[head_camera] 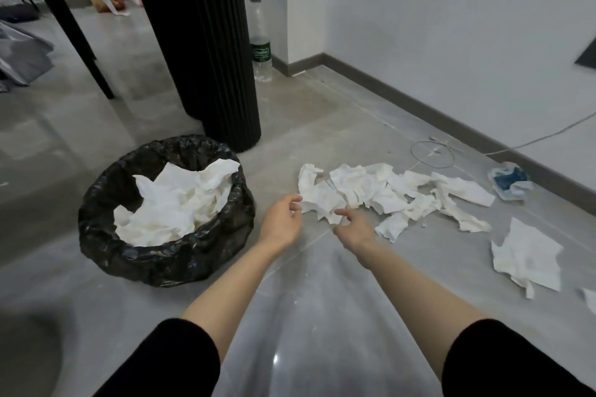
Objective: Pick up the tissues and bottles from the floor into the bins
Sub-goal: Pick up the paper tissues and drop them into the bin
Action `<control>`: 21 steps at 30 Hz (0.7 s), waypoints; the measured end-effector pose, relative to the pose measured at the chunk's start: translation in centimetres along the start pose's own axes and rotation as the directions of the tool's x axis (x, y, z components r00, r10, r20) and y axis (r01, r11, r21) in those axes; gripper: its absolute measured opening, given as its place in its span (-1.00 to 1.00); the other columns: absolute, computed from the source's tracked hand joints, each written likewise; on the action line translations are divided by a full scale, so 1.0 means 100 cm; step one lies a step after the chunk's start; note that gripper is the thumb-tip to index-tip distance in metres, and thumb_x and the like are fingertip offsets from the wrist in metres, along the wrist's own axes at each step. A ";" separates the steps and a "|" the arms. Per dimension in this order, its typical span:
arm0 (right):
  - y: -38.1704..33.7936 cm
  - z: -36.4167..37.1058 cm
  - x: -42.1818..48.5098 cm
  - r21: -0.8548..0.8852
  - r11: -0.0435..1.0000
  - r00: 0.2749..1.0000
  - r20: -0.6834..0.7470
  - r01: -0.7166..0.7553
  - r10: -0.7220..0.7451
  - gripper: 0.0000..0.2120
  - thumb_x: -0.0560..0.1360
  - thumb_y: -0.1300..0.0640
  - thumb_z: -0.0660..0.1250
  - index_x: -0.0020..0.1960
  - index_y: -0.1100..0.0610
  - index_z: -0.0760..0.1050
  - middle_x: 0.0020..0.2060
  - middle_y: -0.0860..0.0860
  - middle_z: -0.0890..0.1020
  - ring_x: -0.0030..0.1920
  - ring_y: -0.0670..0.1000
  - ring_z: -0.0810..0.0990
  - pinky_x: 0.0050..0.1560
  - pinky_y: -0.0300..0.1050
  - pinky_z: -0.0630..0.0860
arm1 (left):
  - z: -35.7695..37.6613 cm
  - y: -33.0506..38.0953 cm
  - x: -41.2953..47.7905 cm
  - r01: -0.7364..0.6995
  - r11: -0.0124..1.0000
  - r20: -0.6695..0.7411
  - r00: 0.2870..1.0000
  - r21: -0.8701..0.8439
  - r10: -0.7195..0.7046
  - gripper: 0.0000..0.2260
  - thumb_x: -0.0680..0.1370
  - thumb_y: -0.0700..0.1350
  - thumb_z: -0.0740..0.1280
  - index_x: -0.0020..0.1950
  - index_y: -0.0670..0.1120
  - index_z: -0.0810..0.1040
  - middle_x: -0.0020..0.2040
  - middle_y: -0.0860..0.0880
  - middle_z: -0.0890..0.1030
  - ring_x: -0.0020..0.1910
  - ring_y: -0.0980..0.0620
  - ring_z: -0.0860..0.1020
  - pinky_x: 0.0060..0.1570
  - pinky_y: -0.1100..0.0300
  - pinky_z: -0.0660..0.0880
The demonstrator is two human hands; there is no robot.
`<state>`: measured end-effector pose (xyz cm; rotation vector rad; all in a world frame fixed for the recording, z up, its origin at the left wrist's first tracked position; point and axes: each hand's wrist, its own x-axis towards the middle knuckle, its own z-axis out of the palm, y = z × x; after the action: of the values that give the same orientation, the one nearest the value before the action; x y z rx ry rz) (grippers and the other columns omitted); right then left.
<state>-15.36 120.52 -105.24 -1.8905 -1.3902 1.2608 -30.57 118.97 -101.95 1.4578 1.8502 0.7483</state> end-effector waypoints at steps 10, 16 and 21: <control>0.003 0.015 0.064 -0.058 0.989 0.984 0.111 -0.135 0.141 -0.42 0.39 0.09 0.26 0.40 -0.17 0.31 0.33 0.05 0.47 0.35 0.11 0.39 0.45 0.06 0.20 | 0.036 -0.031 0.038 0.095 0.995 0.050 0.994 -0.021 -0.093 -0.71 0.56 -0.25 0.20 0.26 -0.12 0.50 0.13 -0.11 0.59 0.07 -0.07 0.56 0.12 0.19 0.42; 0.014 0.023 0.093 0.047 0.978 0.976 0.090 -0.204 0.199 -0.48 0.44 0.16 0.24 0.40 -0.04 0.37 0.40 0.04 0.39 0.43 0.11 0.29 0.48 0.03 0.16 | 0.039 -0.033 0.056 0.118 0.991 0.005 0.993 -0.068 -0.118 -0.71 0.55 -0.26 0.18 0.23 -0.10 0.52 0.10 -0.06 0.61 0.08 -0.04 0.56 0.16 0.18 0.44; 0.012 0.018 0.086 0.241 0.963 0.982 -0.108 -0.123 0.153 -0.68 0.47 0.32 0.25 0.18 0.16 0.60 0.11 0.01 0.60 0.06 -0.07 0.50 0.11 -0.28 0.38 | 0.038 -0.033 0.059 0.101 0.988 -0.009 0.995 -0.115 -0.103 -0.68 0.55 -0.28 0.16 0.24 -0.06 0.52 0.11 -0.01 0.60 0.02 0.06 0.52 0.08 0.27 0.41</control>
<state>-15.76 127.74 -110.45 -1.8926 -1.0121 1.2838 -30.57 124.17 -107.69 1.2784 1.8470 0.8036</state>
